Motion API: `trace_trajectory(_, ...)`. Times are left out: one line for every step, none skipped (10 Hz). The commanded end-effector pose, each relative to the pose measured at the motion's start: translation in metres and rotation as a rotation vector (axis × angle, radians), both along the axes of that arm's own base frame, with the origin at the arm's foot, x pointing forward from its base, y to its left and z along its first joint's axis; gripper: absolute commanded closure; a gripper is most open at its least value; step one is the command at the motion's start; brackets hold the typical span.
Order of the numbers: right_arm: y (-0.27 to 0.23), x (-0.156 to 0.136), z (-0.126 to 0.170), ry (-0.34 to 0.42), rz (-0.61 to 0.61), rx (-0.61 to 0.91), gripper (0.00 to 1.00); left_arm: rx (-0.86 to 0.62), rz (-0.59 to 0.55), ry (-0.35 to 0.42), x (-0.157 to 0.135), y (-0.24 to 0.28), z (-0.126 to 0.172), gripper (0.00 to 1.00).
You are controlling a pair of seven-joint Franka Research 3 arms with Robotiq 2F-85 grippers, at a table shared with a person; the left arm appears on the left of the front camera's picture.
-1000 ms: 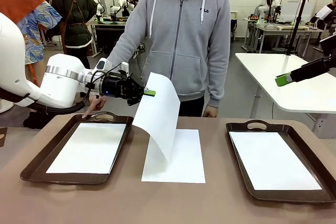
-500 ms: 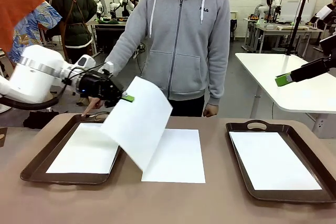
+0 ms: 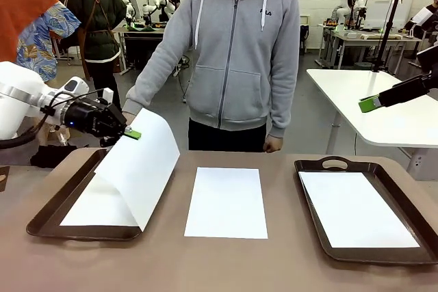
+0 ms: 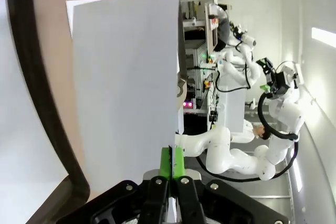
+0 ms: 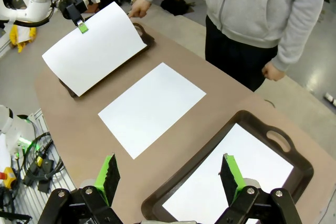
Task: Sort the A4 documents.
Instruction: Place the A4 Paper in the designated Handle tray.
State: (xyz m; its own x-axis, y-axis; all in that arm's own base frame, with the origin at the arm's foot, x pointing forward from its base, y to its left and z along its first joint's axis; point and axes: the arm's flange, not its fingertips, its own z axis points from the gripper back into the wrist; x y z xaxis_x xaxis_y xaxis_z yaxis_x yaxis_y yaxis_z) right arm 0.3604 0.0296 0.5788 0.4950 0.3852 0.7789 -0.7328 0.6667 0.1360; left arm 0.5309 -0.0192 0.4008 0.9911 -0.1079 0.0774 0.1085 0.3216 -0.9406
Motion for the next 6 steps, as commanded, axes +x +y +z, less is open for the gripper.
trace_trajectory(0.001,0.001,-0.002,0.002,0.008,0.006,0.0,0.037,0.035,0.029,0.005,0.018,-0.01,0.99)
trace_trajectory(0.001,0.001,-0.002,0.002,0.008,0.006,0.0,0.052,0.041,0.023,0.008,0.025,-0.014,0.99)
trace_trajectory(0.001,0.001,-0.002,0.002,0.008,0.006,0.0,0.049,0.038,-0.006,0.016,0.036,-0.021,0.99)
trace_trajectory(0.001,0.001,-0.002,0.002,0.008,0.006,0.0,0.066,0.027,-0.018,0.022,0.044,-0.024,0.99)
trace_trajectory(0.001,0.001,-0.002,0.002,0.008,0.006,0.0,0.101,0.014,-0.008,0.027,0.05,-0.027,0.99)
trace_trajectory(0.001,0.001,-0.002,0.002,0.008,0.006,0.0,0.139,0.005,0.0,0.031,0.056,-0.028,0.99)
